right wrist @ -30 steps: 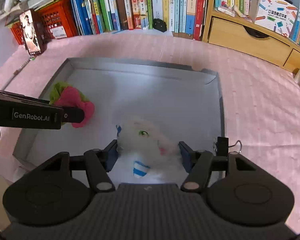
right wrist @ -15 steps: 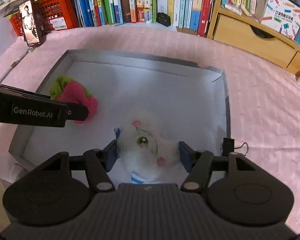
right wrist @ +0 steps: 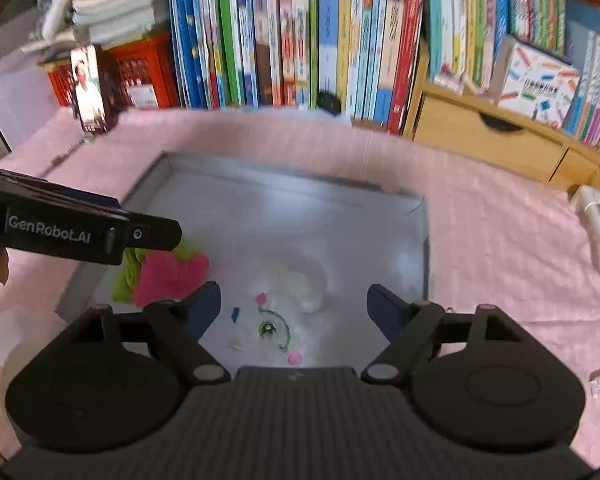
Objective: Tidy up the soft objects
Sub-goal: 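Open the right tool to drop the plush while the left tool releases the scrunchie into the tray, then move both open tools back toward the remaining pile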
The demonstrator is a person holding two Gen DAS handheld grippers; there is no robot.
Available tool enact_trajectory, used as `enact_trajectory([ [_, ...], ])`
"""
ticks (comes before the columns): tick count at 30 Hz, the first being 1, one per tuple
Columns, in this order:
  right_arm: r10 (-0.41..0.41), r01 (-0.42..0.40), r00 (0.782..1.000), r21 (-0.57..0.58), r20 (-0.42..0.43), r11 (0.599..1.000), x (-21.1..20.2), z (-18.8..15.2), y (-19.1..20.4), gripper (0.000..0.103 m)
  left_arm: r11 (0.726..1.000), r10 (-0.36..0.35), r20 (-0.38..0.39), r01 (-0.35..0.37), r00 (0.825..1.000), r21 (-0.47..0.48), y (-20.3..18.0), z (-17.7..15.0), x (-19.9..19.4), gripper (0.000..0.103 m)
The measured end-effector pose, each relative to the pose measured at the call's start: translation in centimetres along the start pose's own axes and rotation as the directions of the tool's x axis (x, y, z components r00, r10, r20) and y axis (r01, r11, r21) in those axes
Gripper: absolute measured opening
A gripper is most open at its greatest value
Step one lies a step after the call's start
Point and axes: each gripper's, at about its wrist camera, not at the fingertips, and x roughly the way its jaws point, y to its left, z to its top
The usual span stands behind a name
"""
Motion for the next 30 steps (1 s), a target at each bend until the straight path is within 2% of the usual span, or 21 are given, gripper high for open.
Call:
enact_trajectory([
  [8,0.004,0.002,0.990,-0.047,0.138,0.999,-5.5,-2.0,1.1,0.090,0.998,-0.050,0.106,0.045,0.993,0.044,-1.5,-3.0,-5.5,0.078],
  [16,0.033,-0.009,0.971,-0.104,0.235,0.995,-9.8,-5.2,2.7,0.091,0.993,-0.078,0.212,0.056,0.974,0.105,-2.7,-7.7,-10.2,0.084],
  [23,0.058,-0.016,0.958,-0.151,0.281,0.988,-12.2,-8.7,4.1,0.092,0.990,-0.123,0.242,0.103,0.962,0.095,-2.5,-12.3,-12.8,0.086],
  [30,0.063,-0.005,0.949,-0.186,0.309,0.983,-13.5,-12.0,5.3,0.092,0.992,-0.116,0.258,0.097,0.959,0.084,-2.0,-16.6,-14.1,0.087],
])
